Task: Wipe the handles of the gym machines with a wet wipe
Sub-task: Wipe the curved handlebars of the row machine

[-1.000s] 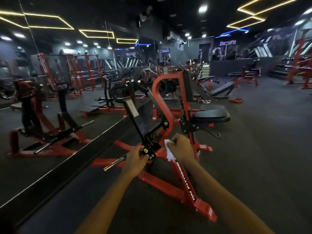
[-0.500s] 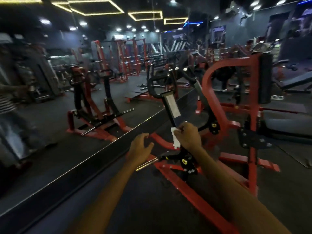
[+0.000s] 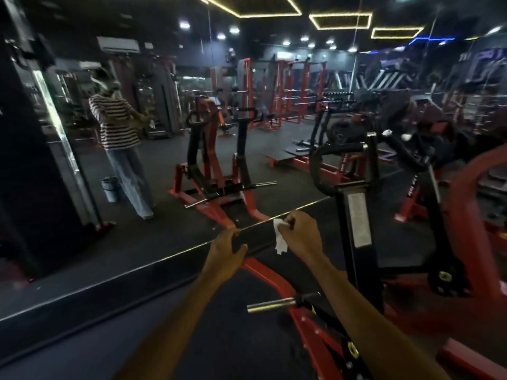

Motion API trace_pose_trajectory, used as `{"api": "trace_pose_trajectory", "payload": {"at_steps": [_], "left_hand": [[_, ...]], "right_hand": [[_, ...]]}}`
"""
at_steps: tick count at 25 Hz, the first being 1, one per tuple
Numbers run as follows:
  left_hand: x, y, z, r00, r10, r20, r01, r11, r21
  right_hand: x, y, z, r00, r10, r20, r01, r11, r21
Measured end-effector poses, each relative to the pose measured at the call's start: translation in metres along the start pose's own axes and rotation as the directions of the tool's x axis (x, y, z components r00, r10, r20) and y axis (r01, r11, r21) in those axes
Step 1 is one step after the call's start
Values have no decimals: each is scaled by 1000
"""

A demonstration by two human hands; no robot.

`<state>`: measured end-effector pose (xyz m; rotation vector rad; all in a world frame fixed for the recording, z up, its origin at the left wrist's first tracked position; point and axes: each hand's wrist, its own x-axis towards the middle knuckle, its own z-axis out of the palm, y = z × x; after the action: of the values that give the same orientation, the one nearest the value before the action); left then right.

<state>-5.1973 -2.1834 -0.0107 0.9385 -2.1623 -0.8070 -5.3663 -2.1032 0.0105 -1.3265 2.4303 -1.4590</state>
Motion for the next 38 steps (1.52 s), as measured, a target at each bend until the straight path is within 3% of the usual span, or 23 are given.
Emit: {"api": "trace_pose_trajectory", "payload": {"at_steps": [5, 8, 14, 22, 28, 30, 32, 34, 38], "left_hand": [[92, -24, 19, 1000, -25, -8, 25, 1000, -6], [136, -13, 40, 999, 35, 29, -34, 999, -24], [194, 28, 119, 983, 170, 64, -166, 984, -57], [253, 132, 276, 957, 280, 70, -269, 953, -137], [289, 162, 346, 956, 283, 72, -288, 955, 75], [300, 162, 360, 952, 285, 114, -305, 925, 227], [307, 157, 372, 944, 289, 156, -327, 872, 365], [309, 149, 380, 931, 322, 174, -365, 802, 472], [308, 139, 393, 925, 347, 159, -372, 733, 569]], "right_hand": [[76, 23, 33, 998, 60, -21, -58, 996, 64], [114, 42, 21, 991, 120, -62, -116, 991, 72], [181, 106, -36, 966, 134, -219, -127, 991, 43], [280, 236, -155, 927, 142, -347, -134, 990, 47], [327, 296, -172, 937, 0, -348, -21, 998, -57], [330, 306, -161, 948, -134, -288, 106, 988, -110], [327, 320, -143, 961, -263, -90, 238, 946, -222], [317, 335, -128, 948, -301, 105, 319, 897, -305], [313, 350, -131, 939, -289, 187, 312, 944, -108]]}}
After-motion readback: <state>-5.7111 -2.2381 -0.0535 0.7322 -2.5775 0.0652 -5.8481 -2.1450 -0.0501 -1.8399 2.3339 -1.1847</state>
